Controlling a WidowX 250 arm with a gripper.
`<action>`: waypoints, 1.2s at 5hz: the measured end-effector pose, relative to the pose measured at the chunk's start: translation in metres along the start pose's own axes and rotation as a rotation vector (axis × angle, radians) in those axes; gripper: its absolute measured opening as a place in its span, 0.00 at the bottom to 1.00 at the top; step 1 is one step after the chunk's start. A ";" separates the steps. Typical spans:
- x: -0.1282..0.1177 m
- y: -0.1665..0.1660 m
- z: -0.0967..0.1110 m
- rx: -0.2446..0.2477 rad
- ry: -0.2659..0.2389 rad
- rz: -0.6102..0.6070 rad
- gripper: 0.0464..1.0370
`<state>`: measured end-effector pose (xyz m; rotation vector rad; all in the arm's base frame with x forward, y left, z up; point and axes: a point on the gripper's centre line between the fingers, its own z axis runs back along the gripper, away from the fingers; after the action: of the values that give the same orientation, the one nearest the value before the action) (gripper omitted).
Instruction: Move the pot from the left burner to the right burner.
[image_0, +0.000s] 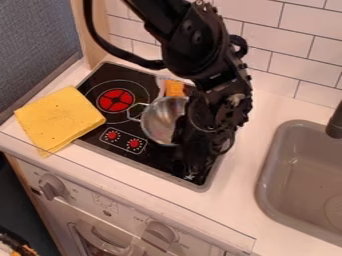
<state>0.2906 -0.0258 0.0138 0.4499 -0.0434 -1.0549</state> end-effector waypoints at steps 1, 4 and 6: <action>-0.003 0.005 0.005 -0.013 -0.032 0.022 0.83; -0.029 0.045 0.064 0.004 -0.136 0.144 0.97; -0.050 0.063 0.094 -0.118 -0.183 0.334 0.97</action>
<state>0.2948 0.0105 0.1316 0.2279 -0.2106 -0.7618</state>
